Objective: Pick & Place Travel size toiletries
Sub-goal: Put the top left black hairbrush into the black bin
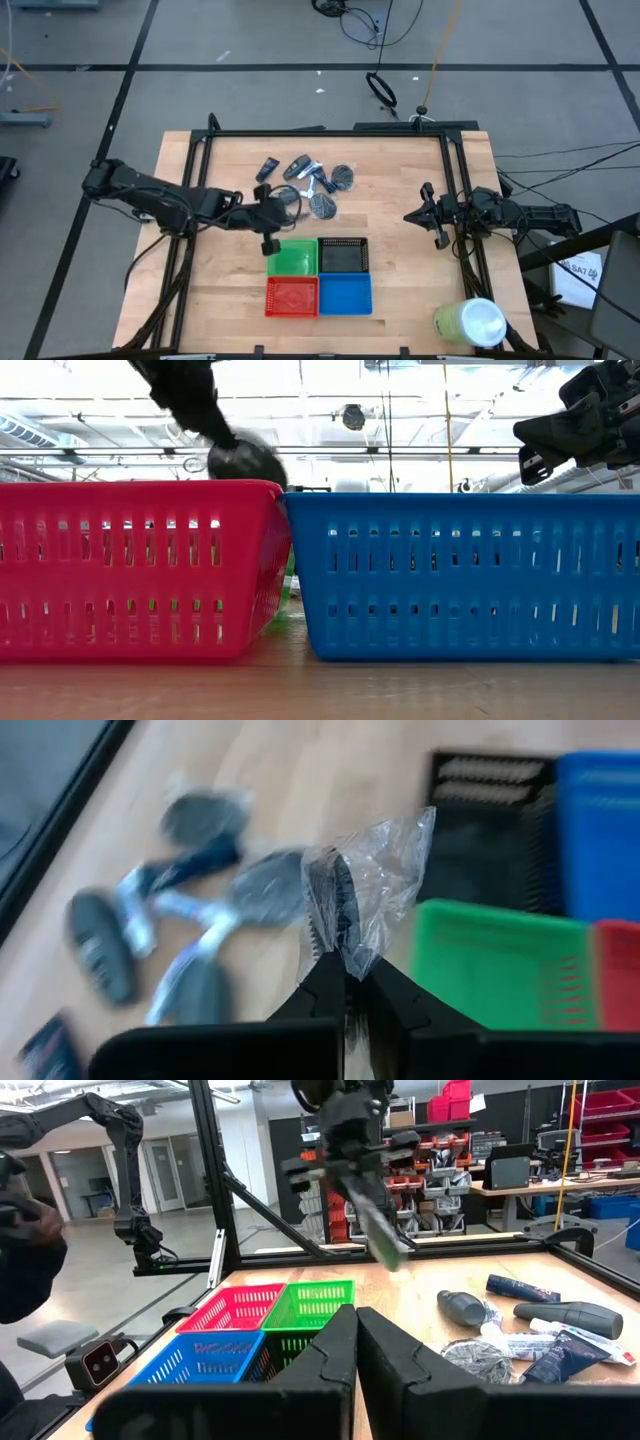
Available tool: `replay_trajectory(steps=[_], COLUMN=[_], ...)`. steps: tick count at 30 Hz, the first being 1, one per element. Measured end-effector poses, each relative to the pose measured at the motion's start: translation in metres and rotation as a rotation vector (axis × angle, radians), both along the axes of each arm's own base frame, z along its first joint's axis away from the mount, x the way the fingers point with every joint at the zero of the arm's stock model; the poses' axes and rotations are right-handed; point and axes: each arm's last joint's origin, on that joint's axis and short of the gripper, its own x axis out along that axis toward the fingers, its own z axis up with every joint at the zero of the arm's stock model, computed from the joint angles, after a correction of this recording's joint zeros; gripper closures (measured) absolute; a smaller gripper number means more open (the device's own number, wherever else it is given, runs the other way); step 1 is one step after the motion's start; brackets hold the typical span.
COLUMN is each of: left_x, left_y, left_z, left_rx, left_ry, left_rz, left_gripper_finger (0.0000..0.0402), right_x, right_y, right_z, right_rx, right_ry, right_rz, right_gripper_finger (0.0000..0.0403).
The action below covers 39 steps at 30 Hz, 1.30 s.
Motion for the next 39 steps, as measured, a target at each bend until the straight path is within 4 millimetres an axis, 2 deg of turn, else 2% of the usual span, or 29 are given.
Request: replay_trajectory(steps=[7,17,20,24,39], left_x=[0.012,0.025,0.036,0.052,0.090], left_y=[-0.016,-0.022,-0.027,-0.030,-0.002], left_z=[0.010,0.011,0.004,-0.015,-0.074], left_rx=[-0.002,-0.050,-0.069,-0.065,-0.140], left_ry=[-0.142,-0.232,-0.254,-0.232,-0.128], left_rz=[-0.227,-0.335,-0.396,-0.432,-0.294], left_gripper_finger=[0.0393,0.0394,0.0398,0.0395,0.0391], right_x=[0.000,0.000,0.000,0.000,0.000], right_y=[0.000,0.000,0.000,0.000,0.000], right_z=[0.000,0.000,0.000,0.000,0.000], right_rx=[0.000,0.000,0.000,0.000,0.000], right_ry=[0.000,0.000,0.000,0.001,0.000], right_rz=[0.000,0.000,0.000,0.000,0.000], right_gripper_finger=[0.0403,0.0403,0.0403,0.0403,0.0403])
